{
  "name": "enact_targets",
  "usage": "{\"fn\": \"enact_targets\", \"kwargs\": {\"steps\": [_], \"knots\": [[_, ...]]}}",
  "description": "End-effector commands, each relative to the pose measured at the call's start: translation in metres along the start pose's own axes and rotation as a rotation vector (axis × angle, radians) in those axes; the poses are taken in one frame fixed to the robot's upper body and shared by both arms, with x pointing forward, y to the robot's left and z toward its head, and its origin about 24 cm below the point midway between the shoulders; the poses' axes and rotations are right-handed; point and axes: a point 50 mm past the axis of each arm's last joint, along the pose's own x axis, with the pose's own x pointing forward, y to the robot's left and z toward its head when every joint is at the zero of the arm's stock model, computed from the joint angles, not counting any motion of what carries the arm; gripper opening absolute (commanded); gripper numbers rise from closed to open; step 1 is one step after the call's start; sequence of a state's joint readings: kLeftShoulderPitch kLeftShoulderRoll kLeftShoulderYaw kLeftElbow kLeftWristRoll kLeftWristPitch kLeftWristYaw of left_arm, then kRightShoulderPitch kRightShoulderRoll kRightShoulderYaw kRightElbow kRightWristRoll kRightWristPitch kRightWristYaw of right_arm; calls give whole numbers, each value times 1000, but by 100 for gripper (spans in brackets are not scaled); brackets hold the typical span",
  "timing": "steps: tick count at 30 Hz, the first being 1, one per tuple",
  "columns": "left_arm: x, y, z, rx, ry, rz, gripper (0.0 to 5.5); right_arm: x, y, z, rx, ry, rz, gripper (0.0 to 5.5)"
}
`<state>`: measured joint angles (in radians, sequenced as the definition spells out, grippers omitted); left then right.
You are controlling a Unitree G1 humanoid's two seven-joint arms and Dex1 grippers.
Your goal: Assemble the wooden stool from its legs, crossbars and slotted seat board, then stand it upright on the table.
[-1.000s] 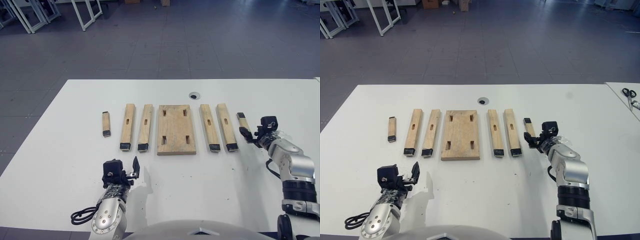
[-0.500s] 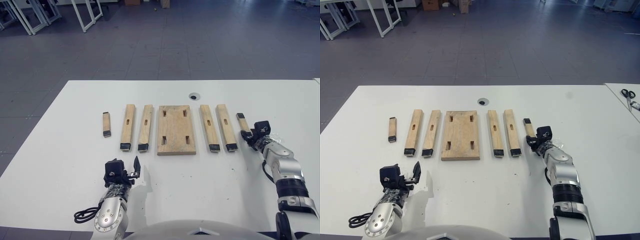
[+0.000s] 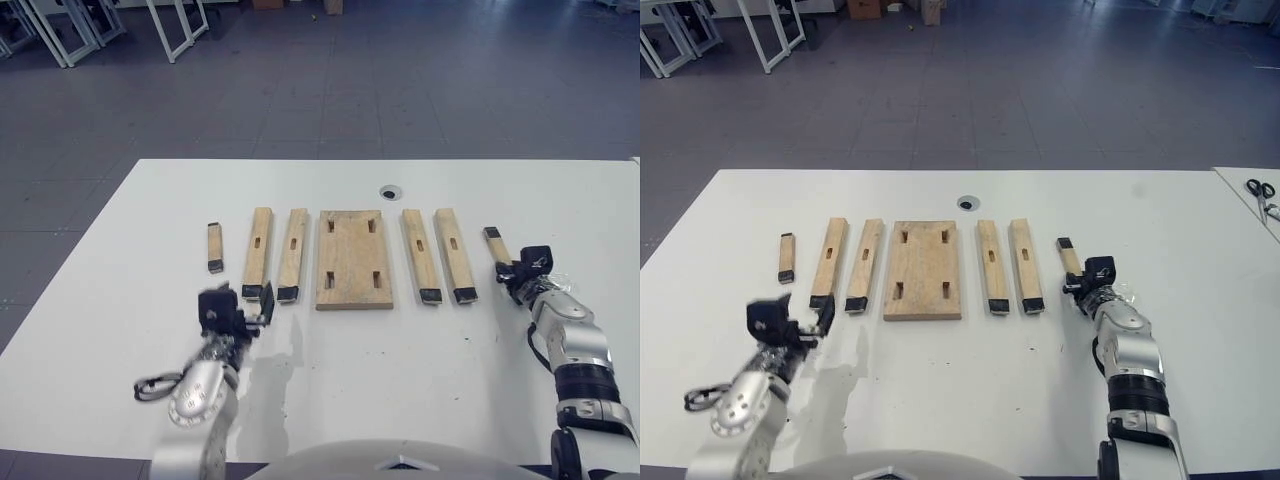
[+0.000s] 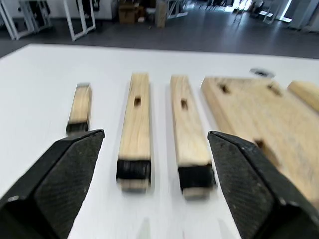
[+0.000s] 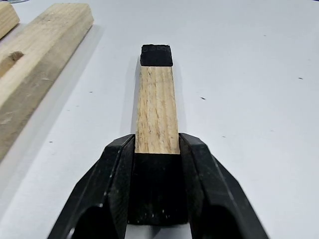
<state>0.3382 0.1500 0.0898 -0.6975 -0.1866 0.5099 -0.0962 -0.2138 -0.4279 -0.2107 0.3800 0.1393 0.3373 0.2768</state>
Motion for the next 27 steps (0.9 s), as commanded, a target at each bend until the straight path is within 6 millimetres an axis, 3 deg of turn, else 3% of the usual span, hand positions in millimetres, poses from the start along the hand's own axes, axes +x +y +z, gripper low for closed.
{"fn": "enact_targets", "kwargs": {"steps": [1,3,6,8,11,16,22,27], "knots": [[48,12,57,-138,-111,-179,388,-9,-9,65,-57,-234,-66,128],[65,6,64,-331,-51,-332,388,-12,17,88,-67,-344,35,128],[80,-8,58,-570,84,-553,388,-24,71,110,-112,-514,258,128],[84,-15,55,-682,136,-663,388,-33,103,112,-148,-572,409,128],[91,-20,61,-788,163,-758,388,-43,132,109,-165,-594,551,128],[101,-21,64,-923,187,-812,388,-52,161,102,-164,-595,655,128],[113,-24,54,-955,245,-782,388,-63,194,95,-152,-587,778,128],[119,-28,51,-956,257,-767,388,-69,207,87,-142,-567,831,128]]}}
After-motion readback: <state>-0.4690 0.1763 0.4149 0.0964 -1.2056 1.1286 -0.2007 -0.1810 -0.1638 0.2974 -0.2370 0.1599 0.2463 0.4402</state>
